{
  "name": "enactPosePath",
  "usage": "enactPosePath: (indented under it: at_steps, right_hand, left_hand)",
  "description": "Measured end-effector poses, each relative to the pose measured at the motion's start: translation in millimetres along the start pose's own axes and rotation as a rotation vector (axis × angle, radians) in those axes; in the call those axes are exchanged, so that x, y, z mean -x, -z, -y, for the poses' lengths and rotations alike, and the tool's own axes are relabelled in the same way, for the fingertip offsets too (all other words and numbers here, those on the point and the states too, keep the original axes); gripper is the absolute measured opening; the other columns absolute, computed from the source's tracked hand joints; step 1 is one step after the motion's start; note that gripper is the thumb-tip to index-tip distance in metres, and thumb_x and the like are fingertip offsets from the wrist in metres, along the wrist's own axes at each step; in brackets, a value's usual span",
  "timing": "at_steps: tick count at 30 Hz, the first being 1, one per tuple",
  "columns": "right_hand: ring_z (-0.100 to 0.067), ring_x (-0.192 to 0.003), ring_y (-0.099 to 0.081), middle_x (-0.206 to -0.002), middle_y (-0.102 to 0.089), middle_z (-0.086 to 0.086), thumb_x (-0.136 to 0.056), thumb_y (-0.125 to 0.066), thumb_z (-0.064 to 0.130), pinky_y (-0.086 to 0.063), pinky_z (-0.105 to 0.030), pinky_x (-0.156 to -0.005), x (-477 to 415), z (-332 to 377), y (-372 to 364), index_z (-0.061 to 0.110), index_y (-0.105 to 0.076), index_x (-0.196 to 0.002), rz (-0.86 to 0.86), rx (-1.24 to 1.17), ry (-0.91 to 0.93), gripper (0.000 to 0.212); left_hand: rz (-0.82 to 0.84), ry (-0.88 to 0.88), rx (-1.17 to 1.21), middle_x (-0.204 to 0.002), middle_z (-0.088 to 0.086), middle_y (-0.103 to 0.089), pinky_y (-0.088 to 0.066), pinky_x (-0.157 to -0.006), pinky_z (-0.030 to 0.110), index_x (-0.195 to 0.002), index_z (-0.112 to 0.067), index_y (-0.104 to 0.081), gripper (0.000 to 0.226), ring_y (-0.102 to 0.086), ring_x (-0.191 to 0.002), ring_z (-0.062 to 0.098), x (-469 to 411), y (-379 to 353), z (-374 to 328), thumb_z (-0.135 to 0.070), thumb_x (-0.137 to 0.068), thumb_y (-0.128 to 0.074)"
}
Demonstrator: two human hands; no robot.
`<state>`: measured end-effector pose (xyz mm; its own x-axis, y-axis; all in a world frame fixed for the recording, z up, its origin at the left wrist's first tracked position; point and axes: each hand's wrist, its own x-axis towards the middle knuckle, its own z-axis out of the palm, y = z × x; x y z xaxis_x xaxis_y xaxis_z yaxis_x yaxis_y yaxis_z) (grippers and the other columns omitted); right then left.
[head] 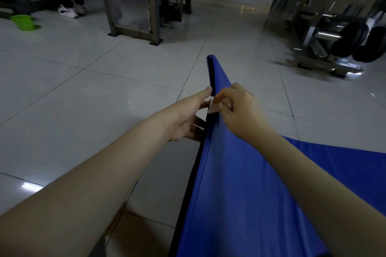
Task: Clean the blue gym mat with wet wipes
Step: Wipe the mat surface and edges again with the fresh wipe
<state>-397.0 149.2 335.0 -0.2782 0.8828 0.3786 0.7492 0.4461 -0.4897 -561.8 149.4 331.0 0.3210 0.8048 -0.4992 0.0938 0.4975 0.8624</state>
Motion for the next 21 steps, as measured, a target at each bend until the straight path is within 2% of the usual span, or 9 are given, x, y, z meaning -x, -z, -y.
enactPosePath:
  at_steps: [2,4,7,10,12,15,17,19,21]
  right_hand:
    - [-0.012,-0.078,-0.061,-0.094,-0.058,0.007,-0.089,-0.056,0.002,-0.054,-0.030,-0.068,-2.4,0.4,3.9,0.018,-0.073,-0.082,0.046,-0.138,-0.070,0.024]
    - [-0.015,-0.081,-0.067,-0.090,-0.065,0.005,-0.088,-0.061,0.014,-0.058,-0.039,-0.075,-3.9,1.1,7.4,0.021,-0.073,-0.071,0.033,-0.294,-0.131,0.022]
    - [-0.014,-0.079,-0.069,-0.086,-0.071,-0.001,-0.093,-0.068,0.027,-0.057,-0.037,-0.075,-3.4,-1.1,3.8,0.019,-0.070,-0.079,0.013,-0.273,-0.169,0.016]
    - [-0.003,-0.070,-0.070,-0.068,-0.071,0.010,-0.094,-0.070,0.018,-0.057,-0.028,-0.066,-3.4,-3.7,-5.2,0.013,-0.063,-0.093,-0.033,-0.347,-0.235,0.009]
    - [0.004,-0.065,-0.067,-0.064,-0.069,0.013,-0.092,-0.072,0.019,-0.053,-0.018,-0.057,-4.2,-4.0,-7.7,0.011,-0.060,-0.097,-0.073,-0.375,-0.294,0.015]
    - [-0.014,-0.062,-0.067,-0.068,-0.070,0.004,-0.094,-0.070,0.026,-0.053,-0.034,-0.055,-5.6,-1.1,-10.2,0.001,-0.065,-0.087,-0.059,-0.276,-0.322,0.026]
    - [-0.023,-0.059,-0.062,-0.067,-0.068,-0.001,-0.096,-0.064,0.021,-0.049,-0.039,-0.051,-3.7,3.2,-11.2,0.000,-0.064,-0.082,-0.028,-0.195,-0.296,0.025]
    - [-0.018,-0.053,-0.052,-0.065,-0.061,-0.004,-0.095,-0.060,0.016,-0.044,-0.036,-0.049,3.0,11.0,-10.1,0.003,-0.064,-0.079,0.011,-0.087,-0.208,0.022]
    - [-0.017,-0.057,-0.052,-0.069,-0.059,-0.003,-0.092,-0.061,0.016,-0.046,-0.035,-0.052,15.2,24.2,-10.5,0.008,-0.062,-0.076,0.144,0.018,-0.069,0.018]
  left_hand:
    - [-0.022,-0.023,0.017,-0.104,0.015,-0.076,-0.062,-0.074,0.039,-0.122,-0.036,-0.067,0.056,-0.076,-0.093,0.030,-3.5,-0.1,-0.1,-0.076,-0.094,-0.039]
    - [-0.044,-0.050,0.039,-0.089,0.010,-0.079,-0.063,-0.069,0.037,-0.113,-0.036,-0.070,0.053,-0.077,-0.089,0.027,-7.0,0.2,-1.0,-0.075,-0.095,-0.037]
    - [-0.054,-0.069,0.031,-0.095,0.011,-0.077,-0.063,-0.069,0.038,-0.115,-0.038,-0.068,0.051,-0.076,-0.092,0.028,-10.6,-0.5,-0.3,-0.074,-0.096,-0.038]
    - [-0.057,-0.069,-0.014,-0.106,0.015,-0.075,-0.061,-0.065,0.035,-0.108,-0.040,-0.068,0.050,-0.077,-0.084,0.026,-11.4,-0.9,2.5,-0.077,-0.093,-0.039]
    - [-0.085,-0.075,-0.031,-0.107,0.012,-0.075,-0.061,-0.066,0.034,-0.105,-0.041,-0.068,0.050,-0.077,-0.083,0.023,-12.4,-1.7,3.3,-0.079,-0.091,-0.039]
    - [-0.117,-0.077,-0.046,-0.105,0.009,-0.075,-0.060,-0.071,0.035,-0.095,-0.045,-0.066,0.047,-0.076,-0.093,0.025,-12.2,-1.0,2.8,-0.083,-0.088,-0.040]
    - [-0.124,-0.082,-0.044,-0.108,0.010,-0.076,-0.060,-0.077,0.039,-0.100,-0.042,-0.070,0.053,-0.075,-0.097,0.027,-12.7,-0.4,3.0,-0.084,-0.085,-0.041]
    - [-0.141,-0.093,-0.047,-0.118,0.008,-0.073,-0.058,-0.084,0.042,-0.122,-0.036,-0.068,0.069,-0.073,-0.103,0.026,-13.9,0.9,4.0,-0.086,-0.083,-0.043]
    - [-0.163,-0.083,-0.035,-0.114,0.007,-0.075,-0.060,-0.081,0.038,-0.132,-0.031,-0.062,0.080,-0.075,-0.095,0.024,-13.4,3.3,4.8,-0.089,-0.079,-0.045]
